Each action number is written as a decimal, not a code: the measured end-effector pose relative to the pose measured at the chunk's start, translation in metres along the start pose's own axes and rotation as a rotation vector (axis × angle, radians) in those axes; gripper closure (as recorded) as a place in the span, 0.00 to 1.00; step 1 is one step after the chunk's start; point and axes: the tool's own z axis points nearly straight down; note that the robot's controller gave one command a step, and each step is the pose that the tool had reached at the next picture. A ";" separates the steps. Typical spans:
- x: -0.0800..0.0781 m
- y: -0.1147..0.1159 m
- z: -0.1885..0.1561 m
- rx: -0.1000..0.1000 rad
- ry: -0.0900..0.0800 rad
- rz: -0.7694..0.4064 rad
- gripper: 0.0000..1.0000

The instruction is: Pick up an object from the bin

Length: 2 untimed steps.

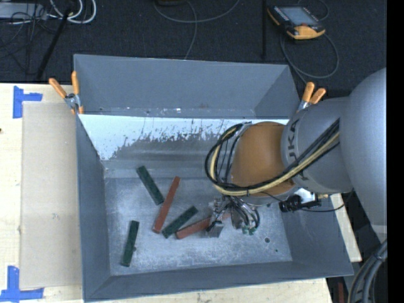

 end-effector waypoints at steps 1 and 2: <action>0.000 0.000 0.000 0.000 0.000 0.000 0.00; -0.003 -0.080 0.000 0.004 -0.001 0.024 0.00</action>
Offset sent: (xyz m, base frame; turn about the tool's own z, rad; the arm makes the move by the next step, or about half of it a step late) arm 0.0000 0.0000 0.0000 0.0000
